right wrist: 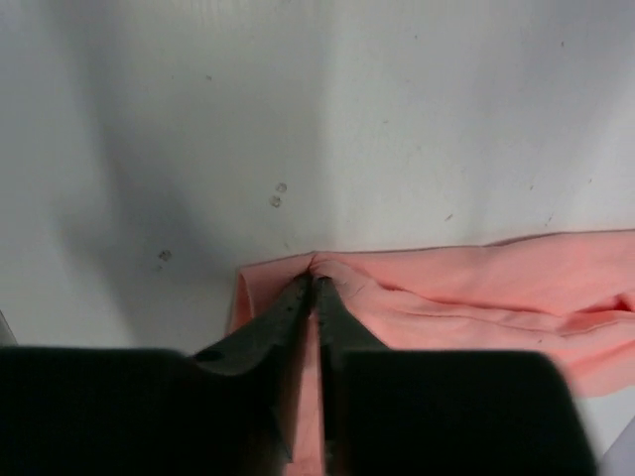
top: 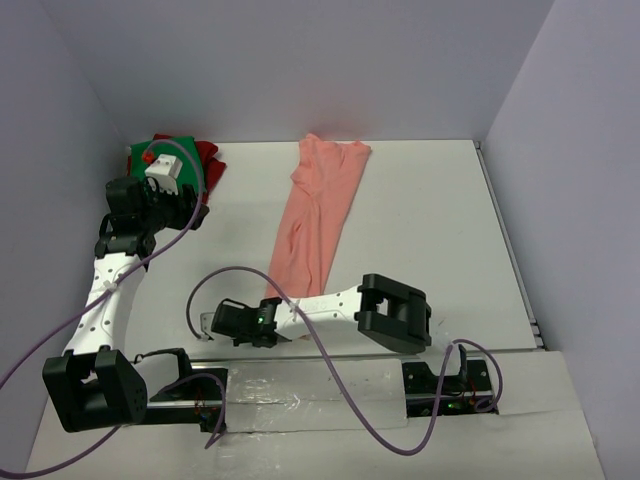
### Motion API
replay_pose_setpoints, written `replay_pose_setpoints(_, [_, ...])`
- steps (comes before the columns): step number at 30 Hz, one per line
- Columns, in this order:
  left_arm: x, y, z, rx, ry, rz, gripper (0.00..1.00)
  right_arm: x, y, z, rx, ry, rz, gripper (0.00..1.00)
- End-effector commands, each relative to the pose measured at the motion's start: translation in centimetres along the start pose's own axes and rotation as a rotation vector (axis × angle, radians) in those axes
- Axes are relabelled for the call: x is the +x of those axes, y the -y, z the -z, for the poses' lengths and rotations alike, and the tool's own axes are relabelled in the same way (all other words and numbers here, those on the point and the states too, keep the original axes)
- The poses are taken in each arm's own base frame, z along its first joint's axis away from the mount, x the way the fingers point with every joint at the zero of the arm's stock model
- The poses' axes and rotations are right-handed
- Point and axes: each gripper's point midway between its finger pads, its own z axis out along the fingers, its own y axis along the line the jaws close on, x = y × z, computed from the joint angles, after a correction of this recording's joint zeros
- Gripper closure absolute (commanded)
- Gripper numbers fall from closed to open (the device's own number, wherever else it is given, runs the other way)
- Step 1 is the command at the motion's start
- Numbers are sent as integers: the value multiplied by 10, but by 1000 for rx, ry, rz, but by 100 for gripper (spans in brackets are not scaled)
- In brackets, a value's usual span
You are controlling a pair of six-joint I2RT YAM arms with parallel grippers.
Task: Fold and stack the t-shirts
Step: Grab the bottom of the folded rectangular tshirt with right arm
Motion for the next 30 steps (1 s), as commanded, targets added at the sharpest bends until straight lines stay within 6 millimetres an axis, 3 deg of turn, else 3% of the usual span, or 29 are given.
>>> replay_pose_setpoints(1, [-13, 3, 1, 22, 51, -20, 34, -11, -16, -7, -52, 27, 6, 75])
replay_pose_setpoints(2, [-13, 4, 1, 27, 51, -21, 34, -14, -12, -2, -39, 47, -5, 55])
replay_pose_setpoints(4, [-12, 3, 1, 25, 46, -20, 34, -8, -9, 2, -19, 44, 5, 44])
replay_pose_setpoints(6, [-10, 5, 1, 33, 42, -18, 34, -8, 9, 16, 43, 73, -26, 39])
replay_pose_setpoints(9, [-12, 6, 1, 38, 49, -22, 34, -12, 32, 38, 34, 149, -131, 36])
replay_pose_setpoints(10, [-12, 5, 1, 37, 50, -24, 34, -14, 52, 53, 66, 191, -184, 36])
replay_pose_setpoints(12, [-12, 6, 2, 40, 53, -21, 34, -9, 70, 63, 95, 210, -254, 36])
replay_pose_setpoints(13, [-12, 7, 1, 46, 53, -21, 34, -4, 94, 77, 131, 237, -309, 36])
replay_pose_setpoints(15, [-13, 12, 2, 76, 55, -19, 34, 3, 111, 88, 133, 275, -385, 36])
replay_pose_setpoints(16, [-13, 14, 2, 86, 53, -21, 34, 4, 125, 105, 143, 315, -421, 36])
replay_pose_setpoints(19, [-9, 25, 2, 152, 38, -29, 34, 33, 154, 121, 150, 335, -515, 36])
replay_pose_setpoints(21, [-6, 39, 4, 238, 22, -37, 34, 50, 161, 124, 173, 320, -532, 37])
replay_pose_setpoints(23, [-1, 45, 5, 284, 0, -41, 34, 77, 171, 126, 223, 301, -556, 41])
replay_pose_setpoints(27, [-2, 54, 6, 341, 2, -44, 35, 100, 173, 121, 207, 285, -621, 50])
replay_pose_setpoints(28, [1, 59, 5, 388, -11, -45, 35, 102, 176, 120, 206, 276, -642, 71])
replay_pose_setpoints(29, [-2, 63, 5, 418, -14, -52, 36, 109, 174, 116, 188, 245, -657, 87])
replay_pose_setpoints(30, [7, 73, 7, 467, -62, -32, 38, 122, 180, 110, 190, 210, -694, 100])
